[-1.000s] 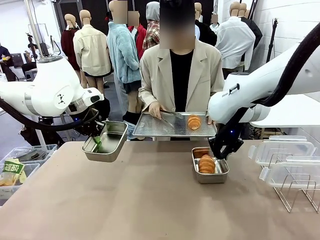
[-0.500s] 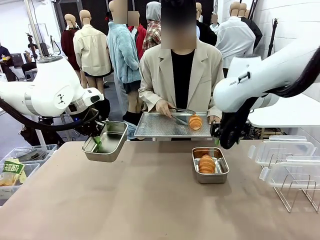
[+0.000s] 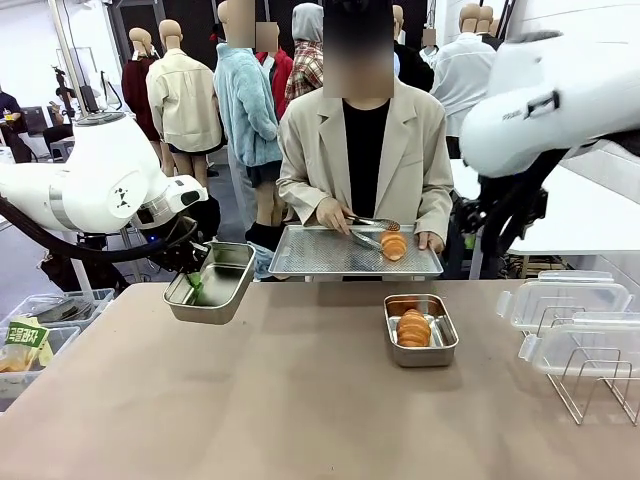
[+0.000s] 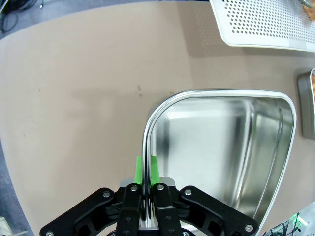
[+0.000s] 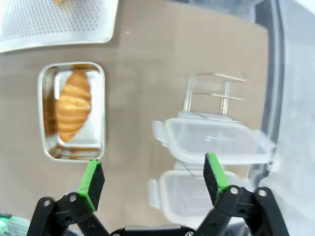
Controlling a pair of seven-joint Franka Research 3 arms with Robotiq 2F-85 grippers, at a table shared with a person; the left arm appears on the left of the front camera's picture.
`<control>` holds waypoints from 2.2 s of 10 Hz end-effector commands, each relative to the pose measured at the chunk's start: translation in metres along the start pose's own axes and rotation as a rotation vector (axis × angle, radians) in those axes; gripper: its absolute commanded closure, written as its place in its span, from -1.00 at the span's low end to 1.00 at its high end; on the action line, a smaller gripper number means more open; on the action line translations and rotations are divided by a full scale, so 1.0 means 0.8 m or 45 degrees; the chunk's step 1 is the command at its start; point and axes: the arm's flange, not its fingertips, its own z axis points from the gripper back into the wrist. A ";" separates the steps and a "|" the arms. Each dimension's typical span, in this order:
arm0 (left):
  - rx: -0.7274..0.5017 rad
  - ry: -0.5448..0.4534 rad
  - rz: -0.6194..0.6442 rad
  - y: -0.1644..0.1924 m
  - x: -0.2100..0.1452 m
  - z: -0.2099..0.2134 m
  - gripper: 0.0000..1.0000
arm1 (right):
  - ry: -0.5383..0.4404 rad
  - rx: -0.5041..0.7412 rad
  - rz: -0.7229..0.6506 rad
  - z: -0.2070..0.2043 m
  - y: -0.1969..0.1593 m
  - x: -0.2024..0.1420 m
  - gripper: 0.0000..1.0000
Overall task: Place the bread in airtight containers.
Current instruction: Once an object is inside an Airtight Container , place the container in the center of the table.
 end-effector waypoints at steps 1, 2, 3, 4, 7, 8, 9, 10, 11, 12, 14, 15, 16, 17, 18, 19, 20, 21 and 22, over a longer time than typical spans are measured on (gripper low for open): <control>0.010 -0.009 -0.009 0.001 0.001 0.004 1.00 | -0.019 0.012 -0.024 0.003 -0.044 -0.018 -1.00; 0.010 -0.009 -0.009 0.001 0.001 0.004 1.00 | -0.050 0.026 -0.023 0.005 -0.064 -0.029 -1.00; 0.010 -0.009 -0.009 0.001 0.001 0.004 1.00 | -0.078 0.054 -0.012 0.000 -0.078 -0.034 -1.00; 0.010 -0.009 -0.009 0.001 0.001 0.004 1.00 | -0.024 -0.011 -0.030 0.014 -0.055 -0.011 -1.00; 0.010 -0.009 -0.009 0.001 0.001 0.004 1.00 | -0.024 -0.011 -0.030 0.014 -0.055 -0.011 -1.00; 0.010 -0.009 -0.009 0.001 0.001 0.004 1.00 | -0.024 -0.011 -0.030 0.014 -0.055 -0.011 -1.00; 0.010 -0.009 -0.009 0.001 0.001 0.004 1.00 | -0.024 -0.011 -0.030 0.014 -0.055 -0.011 -1.00; 0.010 -0.009 -0.009 0.001 0.001 0.004 1.00 | -0.024 -0.011 -0.030 0.014 -0.055 -0.011 -1.00; 0.010 -0.009 -0.009 0.001 0.001 0.004 1.00 | -0.024 -0.011 -0.030 0.014 -0.055 -0.011 -1.00; 0.010 -0.009 -0.009 0.001 0.001 0.004 1.00 | -0.024 -0.011 -0.030 0.014 -0.055 -0.011 -1.00; 0.010 -0.009 -0.009 0.001 0.001 0.004 1.00 | -0.024 -0.011 -0.030 0.014 -0.055 -0.011 -1.00; 0.010 -0.009 -0.009 0.001 0.001 0.004 1.00 | -0.024 -0.011 -0.030 0.014 -0.055 -0.011 -1.00; 0.010 -0.009 -0.009 0.001 0.001 0.004 1.00 | -0.024 -0.011 -0.030 0.014 -0.055 -0.011 -1.00; 0.010 -0.009 -0.009 0.001 0.001 0.004 1.00 | -0.024 -0.011 -0.030 0.014 -0.055 -0.011 -1.00; 0.010 -0.009 -0.009 0.001 0.001 0.004 1.00 | -0.024 -0.011 -0.030 0.014 -0.055 -0.011 -1.00; 0.010 -0.009 -0.009 0.001 0.001 0.004 1.00 | -0.024 -0.011 -0.030 0.014 -0.055 -0.011 -1.00; 0.010 -0.009 -0.009 0.001 0.001 0.004 1.00 | -0.024 -0.011 -0.030 0.014 -0.055 -0.011 -1.00; 0.010 -0.009 -0.009 0.001 0.001 0.004 1.00 | -0.024 -0.011 -0.030 0.014 -0.055 -0.011 -1.00; 0.010 -0.009 -0.009 0.001 0.001 0.004 1.00 | -0.024 -0.011 -0.030 0.014 -0.055 -0.011 -1.00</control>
